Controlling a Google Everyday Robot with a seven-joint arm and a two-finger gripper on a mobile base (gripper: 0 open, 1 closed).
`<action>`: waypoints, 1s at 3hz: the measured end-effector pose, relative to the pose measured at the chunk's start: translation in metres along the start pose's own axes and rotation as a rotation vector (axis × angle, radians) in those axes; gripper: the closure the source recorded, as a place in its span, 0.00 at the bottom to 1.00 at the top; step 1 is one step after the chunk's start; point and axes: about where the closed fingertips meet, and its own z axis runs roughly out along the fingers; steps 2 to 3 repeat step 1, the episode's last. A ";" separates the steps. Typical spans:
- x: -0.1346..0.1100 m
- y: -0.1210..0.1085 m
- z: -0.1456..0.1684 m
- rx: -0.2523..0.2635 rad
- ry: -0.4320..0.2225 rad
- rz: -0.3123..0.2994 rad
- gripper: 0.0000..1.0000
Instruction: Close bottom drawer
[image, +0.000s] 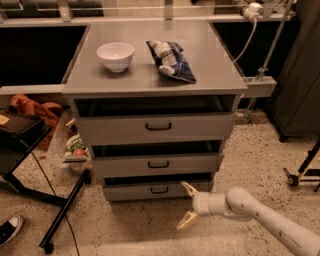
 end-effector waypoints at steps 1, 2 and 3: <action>0.000 0.003 0.001 -0.009 -0.003 0.001 0.00; 0.000 0.003 0.001 -0.009 -0.003 0.001 0.00; 0.000 0.003 0.001 -0.009 -0.003 0.001 0.00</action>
Offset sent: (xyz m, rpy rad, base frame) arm 0.0000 0.0000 0.0000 0.0000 0.0000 0.0000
